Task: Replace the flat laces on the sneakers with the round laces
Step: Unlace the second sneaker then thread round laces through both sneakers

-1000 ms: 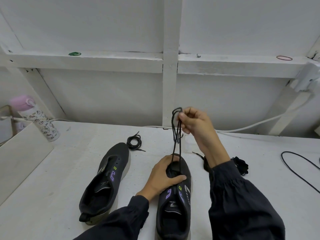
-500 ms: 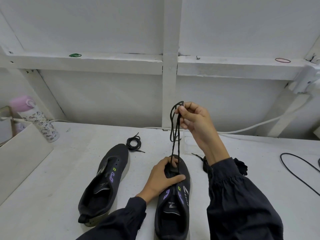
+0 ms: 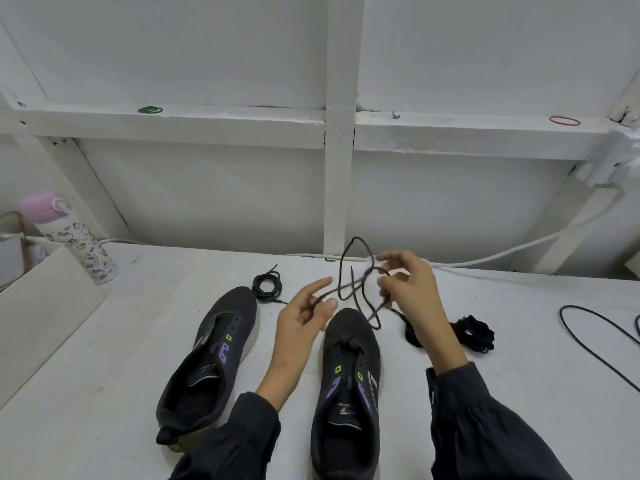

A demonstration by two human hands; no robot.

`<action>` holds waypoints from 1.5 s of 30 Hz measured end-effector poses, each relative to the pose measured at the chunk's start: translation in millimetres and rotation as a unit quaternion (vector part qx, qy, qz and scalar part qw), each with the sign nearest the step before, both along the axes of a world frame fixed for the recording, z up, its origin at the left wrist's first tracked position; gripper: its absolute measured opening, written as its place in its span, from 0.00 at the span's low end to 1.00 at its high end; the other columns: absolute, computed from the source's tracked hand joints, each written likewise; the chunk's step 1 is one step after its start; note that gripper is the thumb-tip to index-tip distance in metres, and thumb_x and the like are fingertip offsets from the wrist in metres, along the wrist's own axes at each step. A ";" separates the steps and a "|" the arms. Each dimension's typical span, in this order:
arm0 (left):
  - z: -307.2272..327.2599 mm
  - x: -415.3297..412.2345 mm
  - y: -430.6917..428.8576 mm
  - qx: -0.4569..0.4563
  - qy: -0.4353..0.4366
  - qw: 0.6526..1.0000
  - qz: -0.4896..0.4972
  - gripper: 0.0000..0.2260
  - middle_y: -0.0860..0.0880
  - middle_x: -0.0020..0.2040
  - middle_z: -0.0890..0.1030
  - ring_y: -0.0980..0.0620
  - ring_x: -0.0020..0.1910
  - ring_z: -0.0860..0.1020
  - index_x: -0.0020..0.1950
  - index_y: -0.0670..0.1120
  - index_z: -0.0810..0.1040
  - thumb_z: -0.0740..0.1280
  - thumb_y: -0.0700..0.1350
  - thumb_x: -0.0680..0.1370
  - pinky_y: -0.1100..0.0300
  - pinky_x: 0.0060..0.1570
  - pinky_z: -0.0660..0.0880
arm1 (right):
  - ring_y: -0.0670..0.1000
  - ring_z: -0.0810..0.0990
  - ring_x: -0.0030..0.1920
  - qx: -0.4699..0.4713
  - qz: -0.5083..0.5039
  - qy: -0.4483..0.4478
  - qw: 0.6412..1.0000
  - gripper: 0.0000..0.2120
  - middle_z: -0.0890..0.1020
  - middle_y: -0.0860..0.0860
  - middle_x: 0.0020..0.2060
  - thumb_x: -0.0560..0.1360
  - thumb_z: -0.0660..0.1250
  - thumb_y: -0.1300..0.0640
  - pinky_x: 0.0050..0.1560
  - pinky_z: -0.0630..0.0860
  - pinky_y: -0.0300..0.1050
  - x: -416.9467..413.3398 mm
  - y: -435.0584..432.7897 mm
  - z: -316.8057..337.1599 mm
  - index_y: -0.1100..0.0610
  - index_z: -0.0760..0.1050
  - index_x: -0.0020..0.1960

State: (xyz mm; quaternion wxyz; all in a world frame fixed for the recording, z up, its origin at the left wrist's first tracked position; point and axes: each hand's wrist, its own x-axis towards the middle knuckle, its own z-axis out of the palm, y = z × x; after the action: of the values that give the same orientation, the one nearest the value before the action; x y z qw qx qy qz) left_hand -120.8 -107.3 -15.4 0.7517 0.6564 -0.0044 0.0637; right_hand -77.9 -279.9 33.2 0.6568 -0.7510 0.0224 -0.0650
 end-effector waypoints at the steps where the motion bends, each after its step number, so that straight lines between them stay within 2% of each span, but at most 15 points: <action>1: -7.1 -2.6 5.3 0.000 0.014 1.000 0.020 0.13 0.52 0.36 0.75 0.55 0.38 0.78 0.60 0.49 0.80 0.70 0.39 0.77 0.65 0.45 0.77 | 0.50 0.75 0.29 -0.025 -0.022 -0.001 0.999 0.17 0.77 0.52 0.43 0.71 0.61 0.75 0.25 0.70 0.40 -4.5 -6.7 -9.1 0.57 0.77 0.51; 5: -39.0 -14.3 26.4 0.004 0.076 0.989 0.123 0.04 0.44 0.31 0.79 0.51 0.35 0.81 0.50 0.40 0.82 0.69 0.39 0.77 0.61 0.45 0.79 | 0.55 0.78 0.38 -0.128 -0.097 0.016 0.987 0.20 0.79 0.47 0.44 0.71 0.60 0.73 0.34 0.73 0.47 -25.4 -39.1 -51.2 0.50 0.76 0.52; 9: -68.2 -21.3 41.0 0.029 0.125 0.977 0.168 0.04 0.39 0.44 0.81 0.44 0.40 0.82 0.50 0.41 0.76 0.64 0.33 0.79 0.62 0.39 0.80 | 0.54 0.77 0.51 -0.245 -0.104 0.091 0.960 0.24 0.77 0.49 0.50 0.69 0.59 0.73 0.40 0.70 0.46 -46.5 -64.8 -89.0 0.49 0.74 0.55; 12: -80.0 -21.0 39.0 0.158 0.125 0.969 0.143 0.21 0.47 0.57 0.77 0.47 0.55 0.78 0.54 0.49 0.72 0.60 0.24 0.73 0.55 0.48 0.77 | 0.52 0.71 0.57 -0.370 -0.005 0.173 0.913 0.31 0.70 0.50 0.58 0.69 0.58 0.72 0.46 0.73 0.48 -53.3 -72.4 -100.3 0.49 0.69 0.67; 15: -72.9 -18.1 28.6 0.324 0.072 0.938 0.099 0.31 0.53 0.64 0.71 0.52 0.67 0.67 0.59 0.54 0.71 0.58 0.23 0.66 0.57 0.63 0.66 | 0.51 0.67 0.60 -0.431 0.093 0.199 0.875 0.35 0.67 0.50 0.63 0.68 0.60 0.70 0.52 0.74 0.44 -53.4 -69.4 -92.9 0.46 0.65 0.72; 17: -62.1 -12.1 21.9 0.353 0.031 0.932 0.068 0.30 0.56 0.66 0.71 0.56 0.66 0.66 0.57 0.58 0.73 0.60 0.27 0.66 0.58 0.66 0.62 | 0.51 0.66 0.63 -0.460 0.109 0.174 0.864 0.36 0.66 0.48 0.66 0.66 0.64 0.68 0.56 0.73 0.45 -50.6 -65.4 -85.7 0.45 0.66 0.71; 19: -54.3 -5.7 15.3 0.360 -0.018 0.932 0.027 0.22 0.60 0.62 0.75 0.59 0.63 0.70 0.55 0.60 0.75 0.62 0.37 0.69 0.56 0.67 0.63 | 0.50 0.65 0.65 -0.446 0.124 0.139 0.875 0.30 0.66 0.45 0.65 0.68 0.68 0.63 0.59 0.71 0.45 -47.1 -59.1 -79.0 0.45 0.71 0.67; 21: -48.6 -1.7 8.6 0.380 -0.052 0.924 -0.009 0.13 0.63 0.55 0.78 0.61 0.58 0.73 0.53 0.61 0.77 0.62 0.49 0.72 0.54 0.66 0.65 | 0.48 0.69 0.63 -0.371 0.134 0.100 0.913 0.18 0.70 0.43 0.62 0.71 0.72 0.56 0.61 0.70 0.45 -44.9 -48.7 -74.7 0.46 0.76 0.59; 24: -48.7 3.2 2.5 0.415 -0.063 0.906 -0.048 0.10 0.63 0.50 0.79 0.62 0.54 0.74 0.50 0.62 0.79 0.60 0.60 0.75 0.53 0.61 0.69 | 0.44 0.79 0.47 -0.271 0.119 0.076 0.952 0.05 0.81 0.43 0.46 0.72 0.74 0.52 0.51 0.77 0.45 -44.7 -32.6 -73.9 0.48 0.79 0.45; 26: -49.6 5.7 3.2 0.416 -0.058 0.906 -0.060 0.07 0.63 0.47 0.79 0.62 0.52 0.74 0.46 0.65 0.77 0.60 0.61 0.74 0.52 0.58 0.71 | 0.43 0.79 0.38 -0.241 0.105 0.076 0.962 0.05 0.82 0.47 0.37 0.70 0.75 0.57 0.44 0.78 0.43 -44.9 -26.9 -76.7 0.50 0.79 0.41; 30: -46.2 8.5 9.3 0.419 -0.047 0.903 -0.084 0.03 0.62 0.44 0.79 0.61 0.50 0.74 0.40 0.66 0.74 0.62 0.60 0.74 0.52 0.59 0.70 | 0.40 0.75 0.31 -0.198 0.062 0.082 0.975 0.10 0.80 0.50 0.32 0.70 0.71 0.66 0.35 0.73 0.33 -45.5 -28.1 -80.8 0.51 0.79 0.39; 33: -46.9 8.8 14.8 0.408 -0.037 0.908 -0.086 0.07 0.59 0.46 0.78 0.60 0.50 0.75 0.42 0.63 0.73 0.64 0.52 0.79 0.56 0.56 0.71 | 0.46 0.76 0.32 -0.174 0.010 0.085 0.981 0.11 0.78 0.48 0.29 0.69 0.69 0.67 0.39 0.76 0.47 -46.0 -39.7 -82.4 0.50 0.80 0.41; 37: -56.6 9.0 29.9 0.303 0.037 0.952 0.032 0.07 0.54 0.44 0.77 0.51 0.46 0.78 0.46 0.51 0.72 0.60 0.41 0.82 0.64 0.44 0.71 | 0.49 0.75 0.31 -0.198 -0.024 0.112 0.973 0.11 0.75 0.47 0.27 0.68 0.69 0.64 0.37 0.74 0.48 -50.6 -60.0 -83.9 0.48 0.80 0.40; 40: -69.7 3.7 43.1 0.380 0.062 0.920 0.071 0.06 0.54 0.42 0.76 0.56 0.41 0.75 0.47 0.49 0.71 0.60 0.39 0.82 0.66 0.38 0.67 | 0.49 0.74 0.33 -0.264 -0.014 0.155 0.952 0.09 0.74 0.46 0.28 0.69 0.69 0.61 0.37 0.70 0.45 -56.1 -69.1 -87.1 0.47 0.78 0.38; 45: -85.5 -4.0 52.4 0.510 0.091 0.854 0.047 0.12 0.54 0.52 0.74 0.53 0.48 0.78 0.53 0.49 0.76 0.62 0.34 0.76 0.57 0.47 0.76 | 0.45 0.77 0.38 -0.427 0.080 0.252 0.865 0.06 0.78 0.44 0.36 0.71 0.64 0.57 0.35 0.70 0.39 -62.3 -65.6 -87.1 0.47 0.77 0.42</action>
State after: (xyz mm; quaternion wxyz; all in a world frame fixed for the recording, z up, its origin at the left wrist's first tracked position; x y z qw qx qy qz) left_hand -124.8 -54.8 -100.9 0.3051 0.9498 0.0627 0.0276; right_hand -140.2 -345.5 -53.9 0.2466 -0.9480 0.0972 0.1762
